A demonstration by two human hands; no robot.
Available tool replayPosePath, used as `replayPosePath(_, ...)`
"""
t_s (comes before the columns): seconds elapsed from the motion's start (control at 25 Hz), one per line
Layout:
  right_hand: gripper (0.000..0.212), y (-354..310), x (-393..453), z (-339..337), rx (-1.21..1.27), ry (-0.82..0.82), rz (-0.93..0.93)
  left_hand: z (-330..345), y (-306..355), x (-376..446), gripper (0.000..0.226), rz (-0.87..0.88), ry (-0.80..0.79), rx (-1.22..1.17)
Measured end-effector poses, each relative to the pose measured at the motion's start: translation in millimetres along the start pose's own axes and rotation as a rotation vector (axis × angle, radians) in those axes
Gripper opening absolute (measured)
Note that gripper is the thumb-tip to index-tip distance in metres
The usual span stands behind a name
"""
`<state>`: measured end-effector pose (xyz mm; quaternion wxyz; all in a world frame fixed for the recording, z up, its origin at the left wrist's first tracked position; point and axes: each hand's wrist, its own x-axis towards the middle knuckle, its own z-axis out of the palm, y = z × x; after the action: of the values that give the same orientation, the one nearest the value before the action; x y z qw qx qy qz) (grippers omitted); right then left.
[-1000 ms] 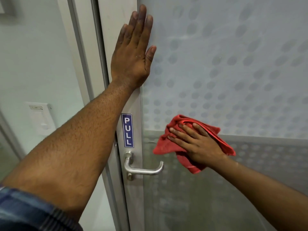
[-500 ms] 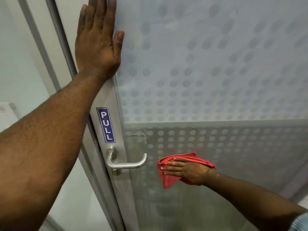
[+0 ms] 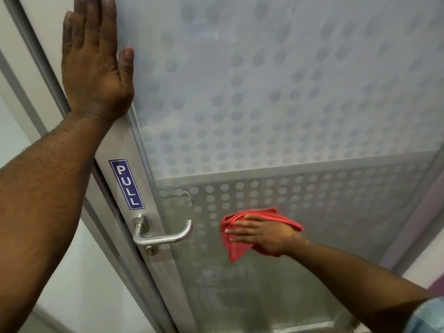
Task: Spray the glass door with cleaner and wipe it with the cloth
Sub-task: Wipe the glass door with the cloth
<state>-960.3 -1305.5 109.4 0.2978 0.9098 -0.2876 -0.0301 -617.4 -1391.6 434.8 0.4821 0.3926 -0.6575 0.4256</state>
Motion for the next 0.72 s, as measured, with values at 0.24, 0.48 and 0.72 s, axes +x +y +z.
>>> replayPosePath(0.24, 0.077, 117, -5, -142, 0.002, 0.630, 1.086, -9, 31, -3, 0.064, -0.079, -0.018, -0.005)
replayPosePath(0.48, 0.071, 83, 56, -148, -0.071, 0.561, 0.823, -7, 105, 2, 0.069, -0.019, -0.118, -0.076)
replayPosePath(0.72, 0.100, 53, -83, -30, -0.079, 0.335, 0.842, 13, 187, -3, 0.070, 0.076, -0.197, -0.088)
